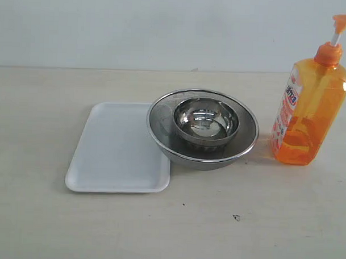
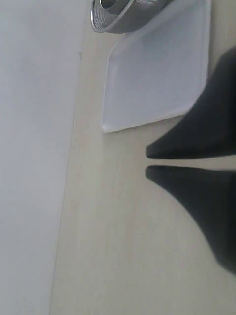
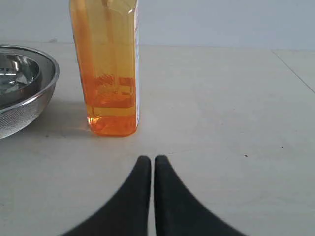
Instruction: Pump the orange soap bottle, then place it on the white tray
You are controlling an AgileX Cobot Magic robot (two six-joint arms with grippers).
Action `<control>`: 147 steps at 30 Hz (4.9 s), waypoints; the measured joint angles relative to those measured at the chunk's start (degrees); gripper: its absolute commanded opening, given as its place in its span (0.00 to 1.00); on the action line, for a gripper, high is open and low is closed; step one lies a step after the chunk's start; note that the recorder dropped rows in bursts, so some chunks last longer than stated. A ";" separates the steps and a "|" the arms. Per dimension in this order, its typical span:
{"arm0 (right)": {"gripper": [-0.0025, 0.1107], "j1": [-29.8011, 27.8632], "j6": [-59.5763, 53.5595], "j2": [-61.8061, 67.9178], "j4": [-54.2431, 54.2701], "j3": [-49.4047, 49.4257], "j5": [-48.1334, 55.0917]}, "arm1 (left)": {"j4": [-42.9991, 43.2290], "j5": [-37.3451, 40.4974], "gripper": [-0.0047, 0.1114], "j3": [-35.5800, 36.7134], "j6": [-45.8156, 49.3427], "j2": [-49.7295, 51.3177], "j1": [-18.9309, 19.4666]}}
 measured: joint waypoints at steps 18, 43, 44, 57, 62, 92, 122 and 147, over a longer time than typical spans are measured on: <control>0.02 0.00 0.00 0.00 0.00 0.00 -11.46 | 0.00 0.00 0.08 0.00 0.00 0.00 0.00; 0.02 0.00 1.04 21.92 3.03 -19.46 -5.04 | 0.00 0.00 0.08 0.00 0.00 0.00 0.00; 0.02 0.00 1.04 24.89 4.33 -19.94 -3.91 | 0.00 0.00 0.08 0.00 0.00 0.00 0.00; 0.02 0.00 1.88 41.57 7.18 -20.34 -8.09 | 0.00 0.00 0.08 0.00 0.00 0.00 0.00; 0.02 0.00 1.95 41.54 7.28 -20.34 -8.23 | 0.00 0.00 0.08 0.00 0.00 0.00 0.00; 0.02 20.39 -3.67 70.07 4.33 -0.31 -68.60 | 0.00 0.00 0.08 0.00 0.00 0.00 0.00; 0.94 20.39 1.04 81.37 10.18 -8.55 -73.11 | 0.00 0.00 0.08 0.00 0.00 0.00 0.00; 0.94 20.39 -10.61 85.21 24.75 -19.28 -68.68 | 0.00 0.00 0.08 0.00 0.00 0.00 0.00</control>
